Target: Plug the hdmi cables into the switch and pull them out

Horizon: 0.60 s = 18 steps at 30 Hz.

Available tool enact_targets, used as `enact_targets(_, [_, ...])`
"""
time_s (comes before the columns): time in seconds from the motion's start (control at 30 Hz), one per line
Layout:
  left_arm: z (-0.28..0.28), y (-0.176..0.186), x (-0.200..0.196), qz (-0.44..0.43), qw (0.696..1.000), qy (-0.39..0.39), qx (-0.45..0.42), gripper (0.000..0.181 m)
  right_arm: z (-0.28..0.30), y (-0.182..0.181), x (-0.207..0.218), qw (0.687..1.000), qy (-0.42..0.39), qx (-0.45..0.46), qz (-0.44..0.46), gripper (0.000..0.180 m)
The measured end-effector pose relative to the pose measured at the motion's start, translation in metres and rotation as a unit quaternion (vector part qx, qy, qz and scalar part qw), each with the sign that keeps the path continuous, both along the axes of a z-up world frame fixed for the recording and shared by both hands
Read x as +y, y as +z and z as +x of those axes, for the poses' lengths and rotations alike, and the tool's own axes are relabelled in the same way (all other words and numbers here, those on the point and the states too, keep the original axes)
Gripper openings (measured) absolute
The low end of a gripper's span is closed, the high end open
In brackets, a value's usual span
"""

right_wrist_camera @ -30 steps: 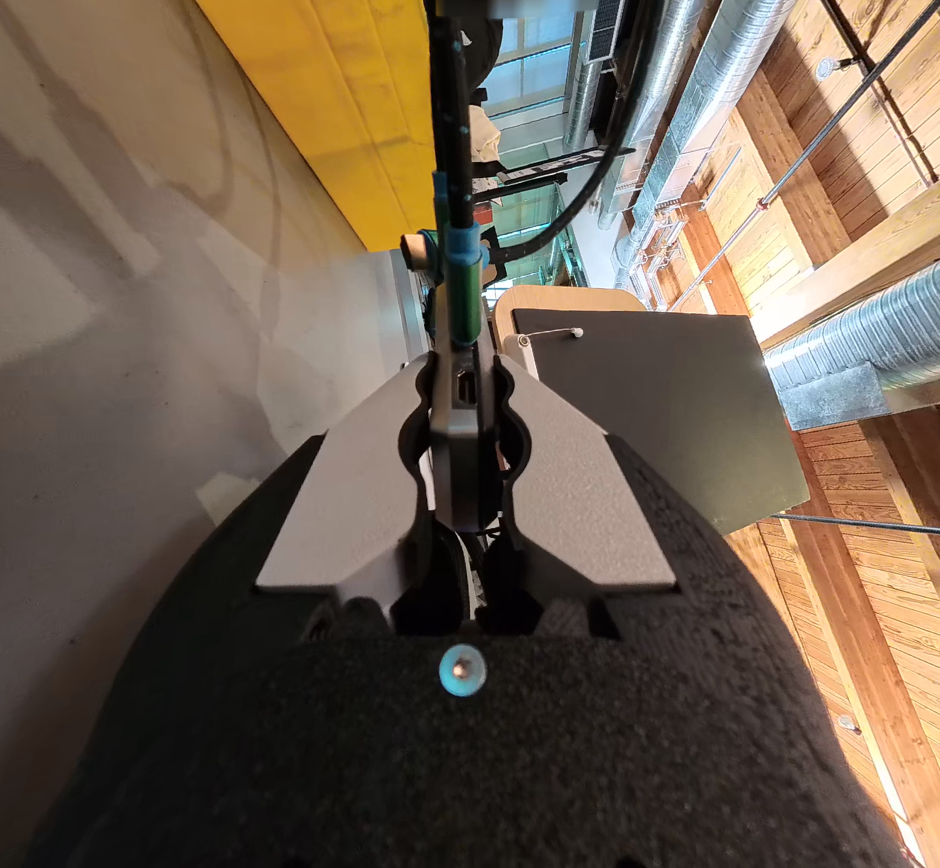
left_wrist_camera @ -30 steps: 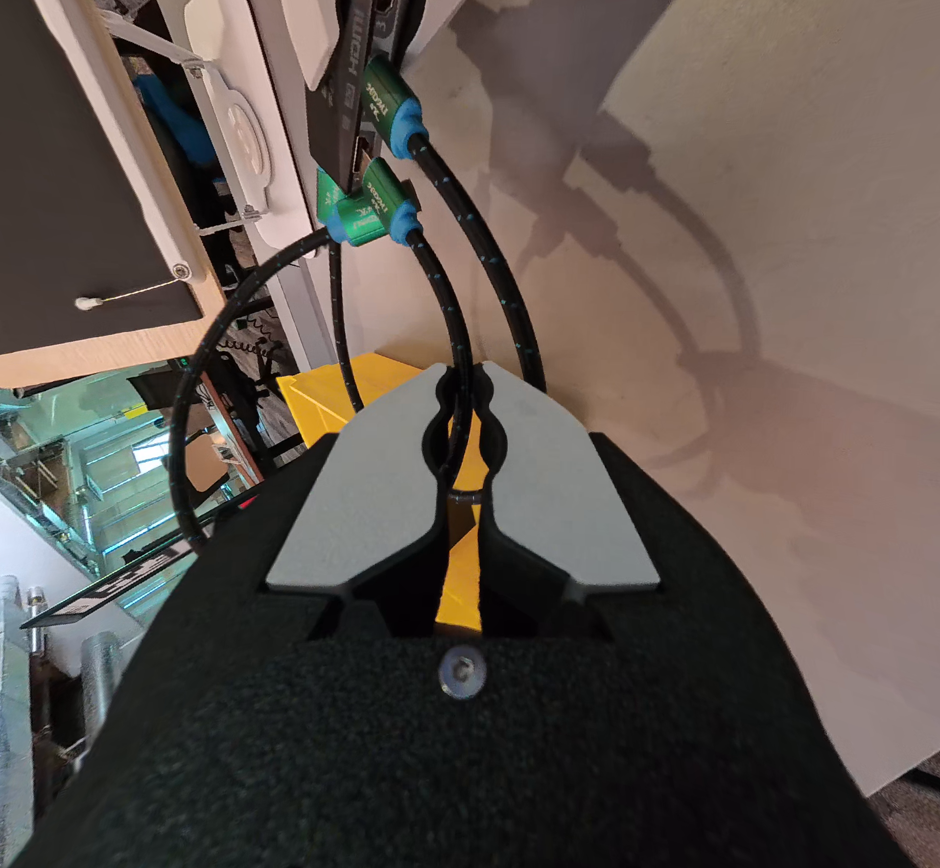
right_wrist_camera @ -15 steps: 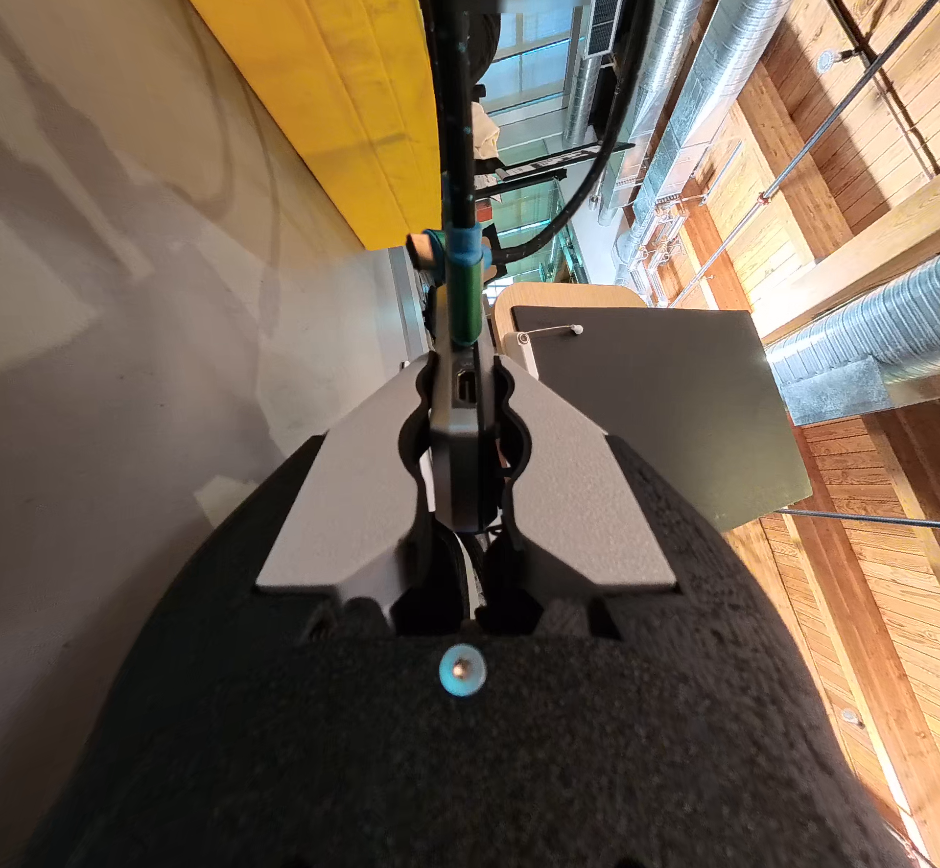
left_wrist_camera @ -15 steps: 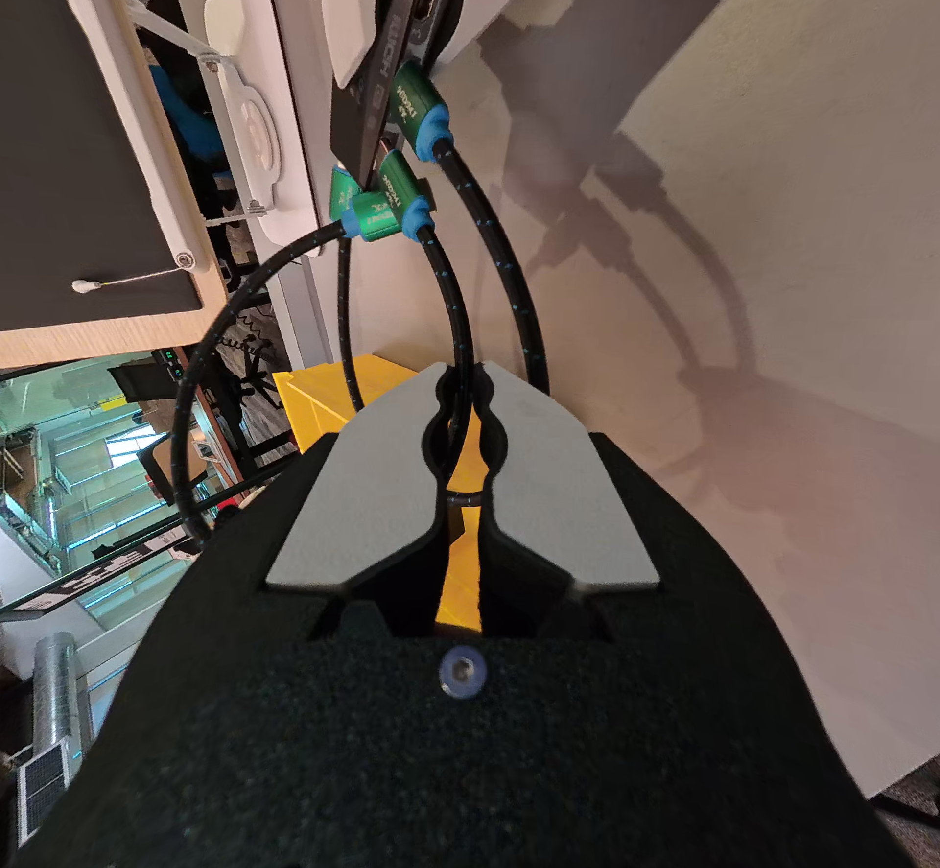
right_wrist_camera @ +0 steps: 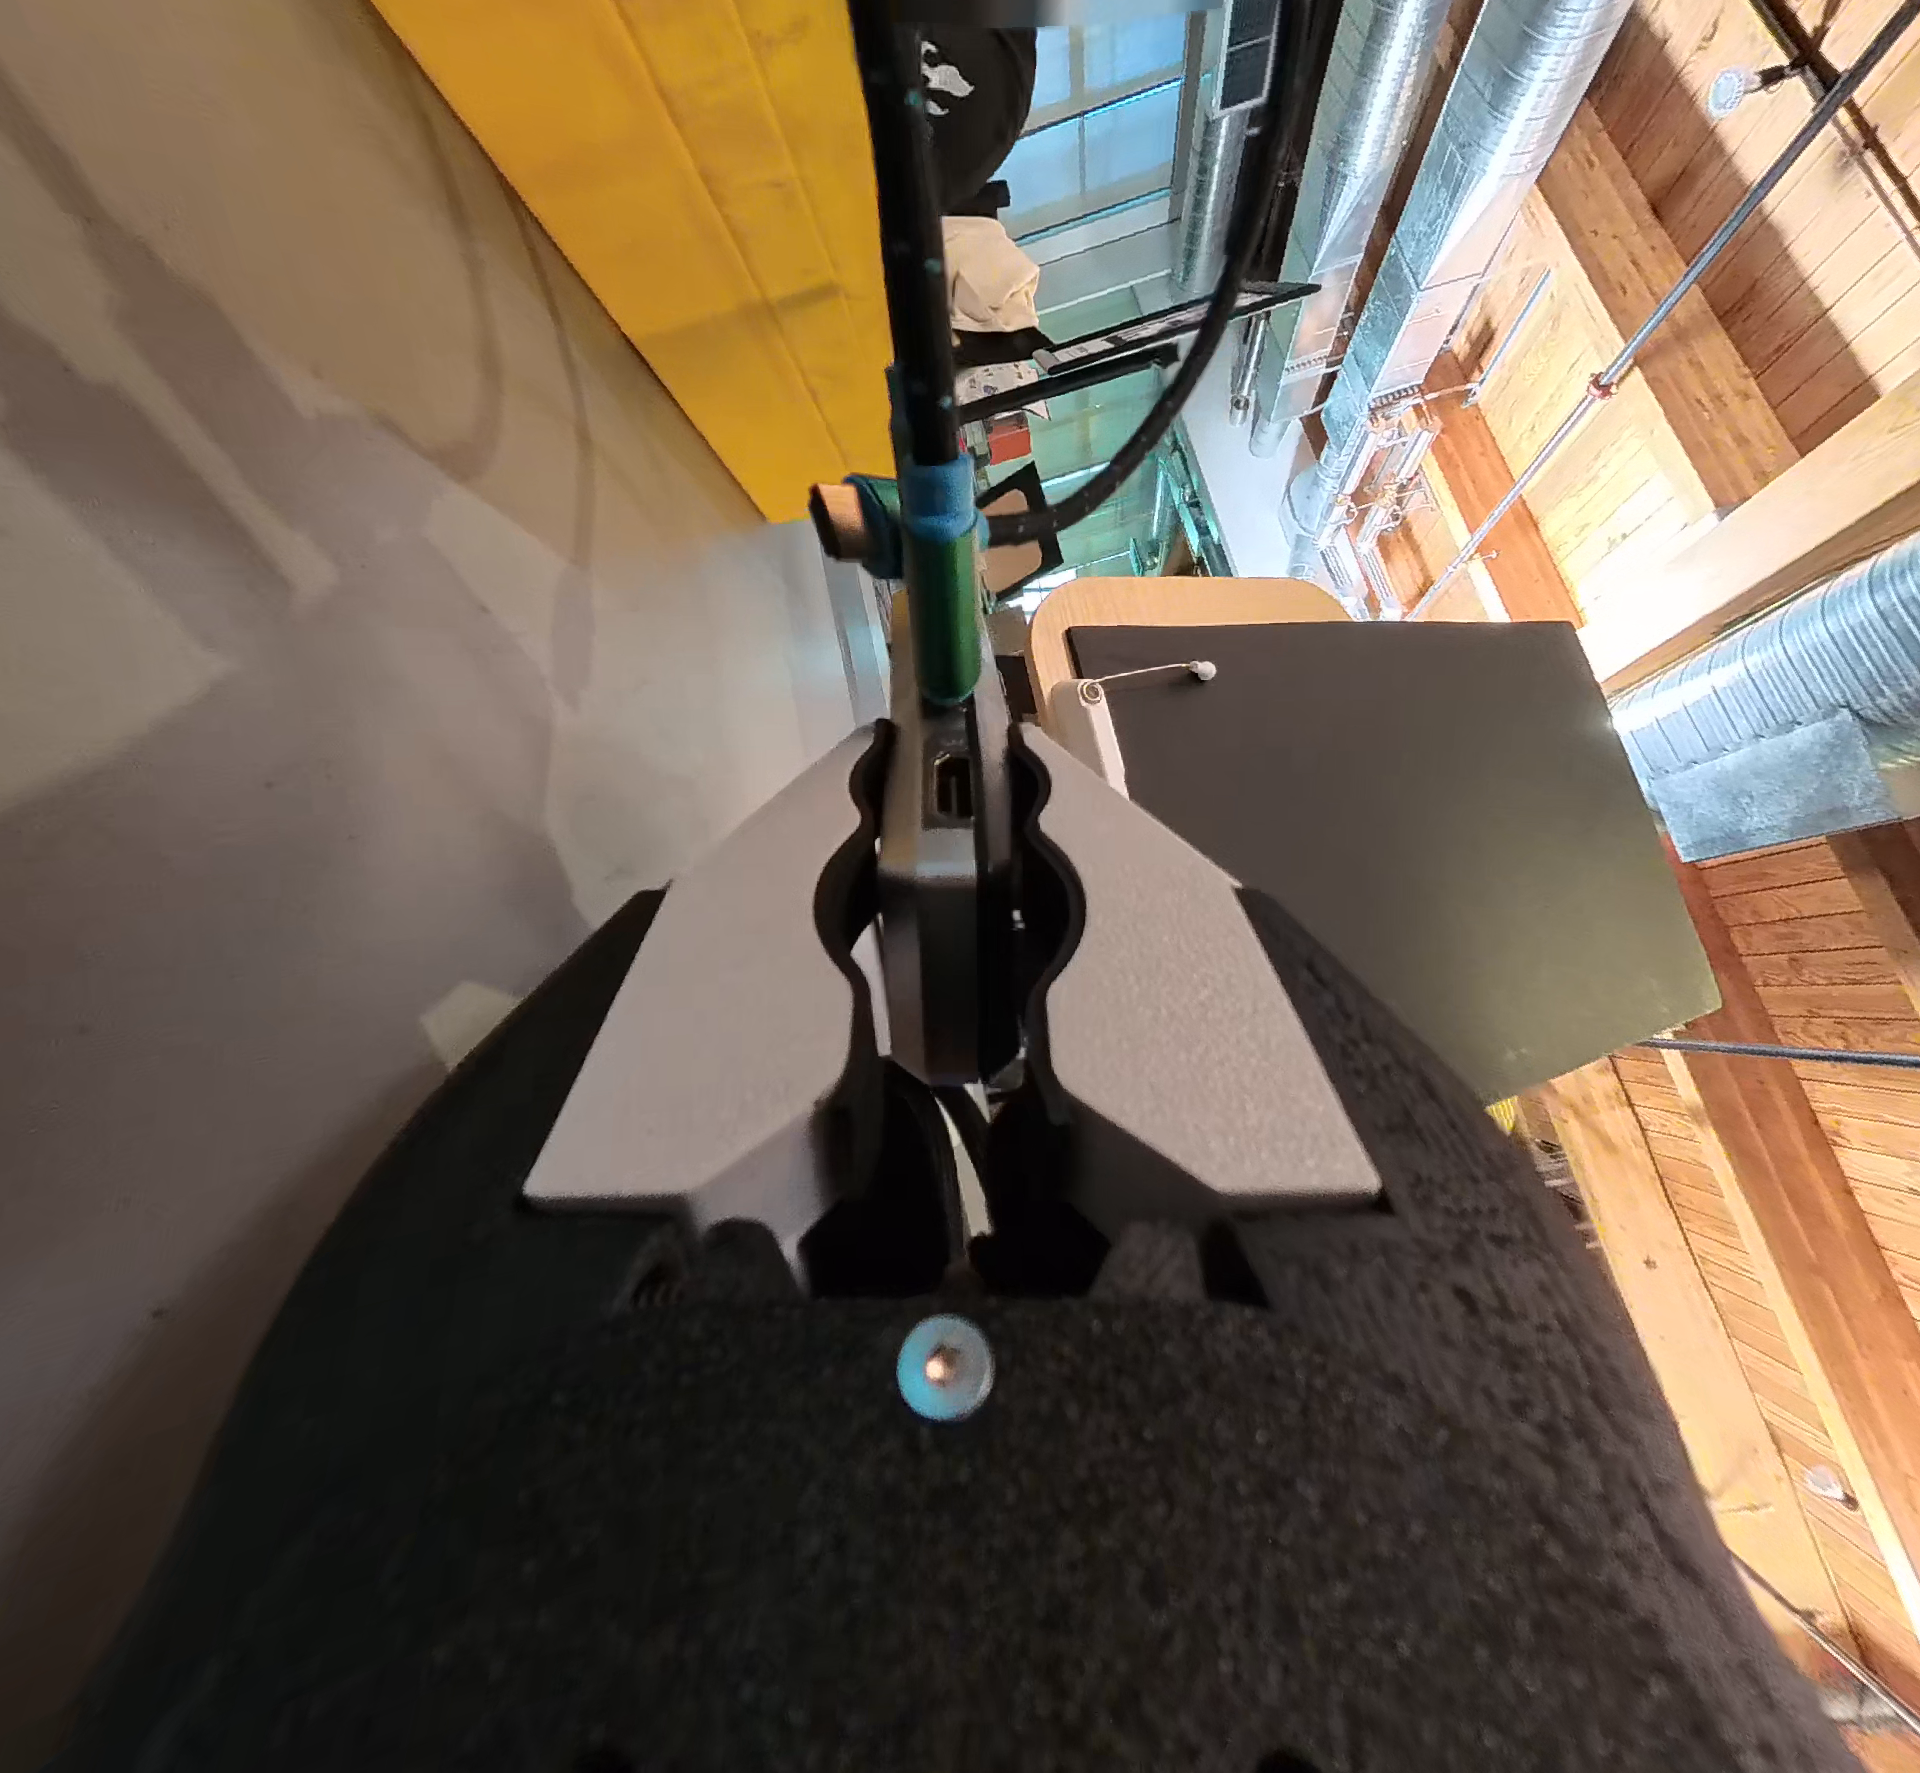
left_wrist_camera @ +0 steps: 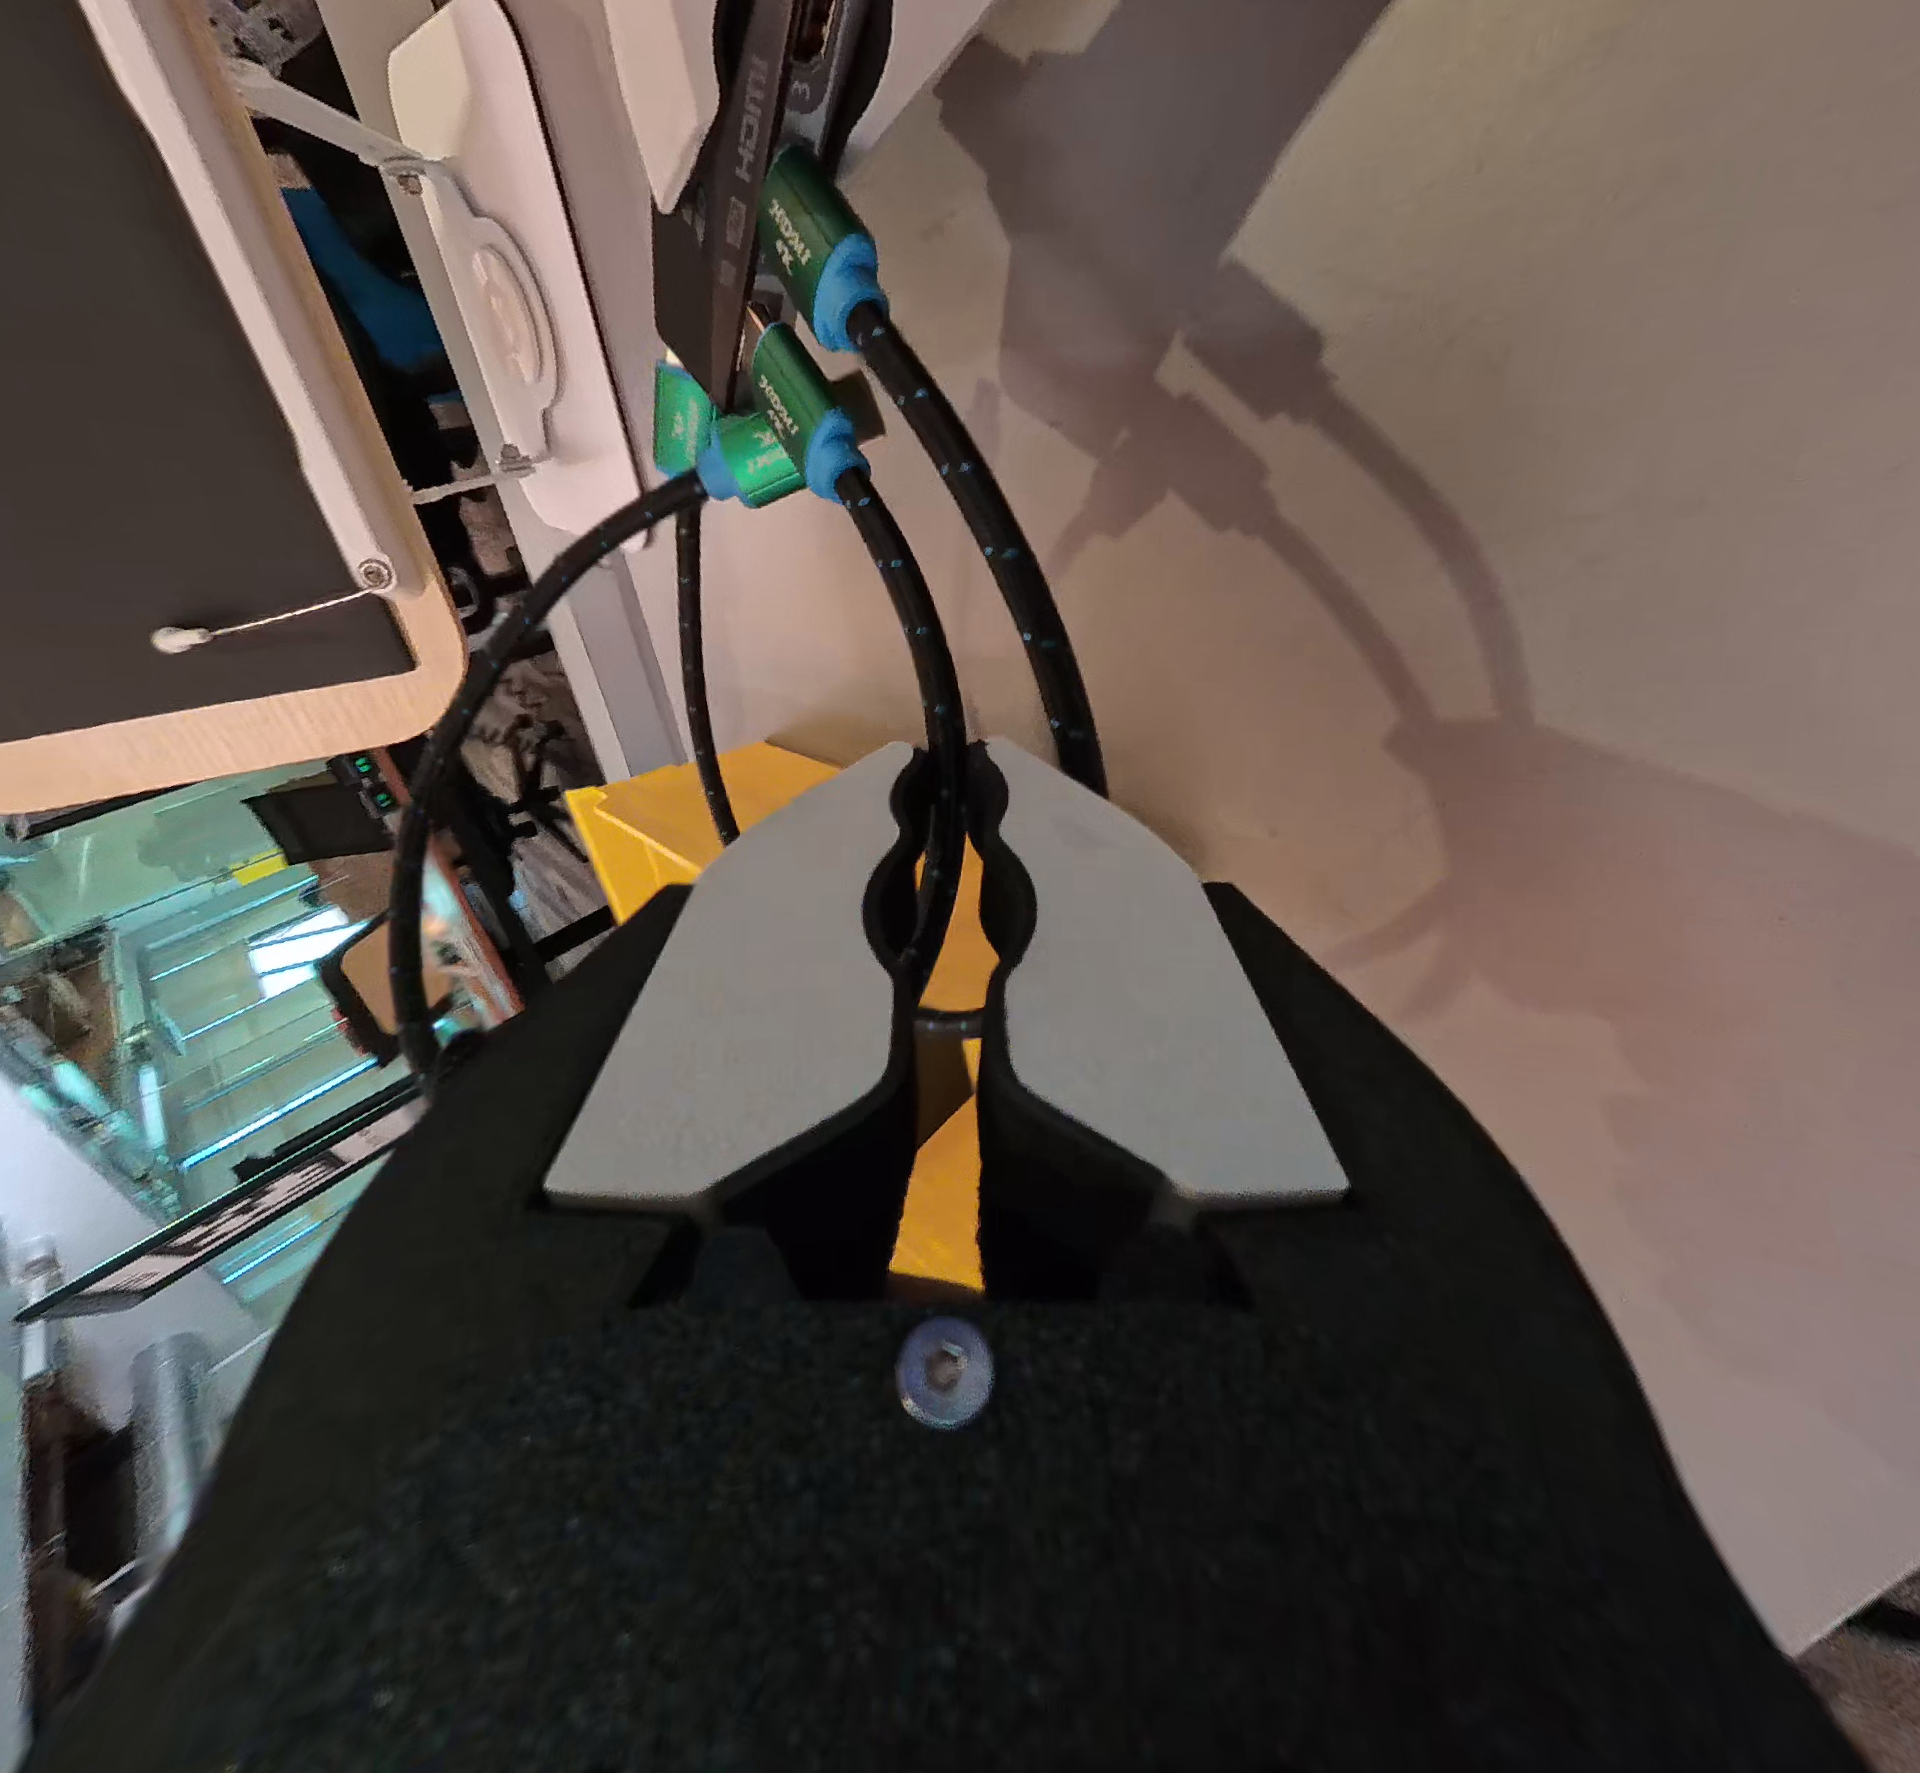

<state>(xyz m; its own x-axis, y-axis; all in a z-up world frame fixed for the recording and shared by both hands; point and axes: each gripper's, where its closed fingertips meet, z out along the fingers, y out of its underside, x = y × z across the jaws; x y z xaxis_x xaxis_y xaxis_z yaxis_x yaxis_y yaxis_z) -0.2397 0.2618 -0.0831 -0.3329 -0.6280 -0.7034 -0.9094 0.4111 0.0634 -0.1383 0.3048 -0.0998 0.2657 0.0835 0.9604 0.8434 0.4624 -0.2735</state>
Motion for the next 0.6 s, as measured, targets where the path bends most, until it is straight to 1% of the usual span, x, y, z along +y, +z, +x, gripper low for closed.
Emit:
enact_targets(0.1, [-0.001,-0.001,0.001,0.013,1.0,-0.001,0.018,0.007,-0.002,0.0,-0.001,1.0,0.003,-0.006,0.004,0.021])
enact_targets(0.37, [0.008,0.0,0.005,-0.014,0.999,0.018,-0.022,0.006,0.003,-0.001,0.001,1.0,-0.007,-0.004,-0.003,0.021])
enact_targets(0.5, [0.009,-0.009,0.007,-0.095,0.992,0.06,-0.056,0.006,0.002,-0.001,0.002,1.0,-0.009,-0.021,0.012,0.021])
enact_targets(0.6, [0.017,-0.018,0.006,-0.193,0.971,0.112,-0.09,0.007,-0.005,0.001,-0.003,0.999,-0.004,-0.034,0.031,0.021])
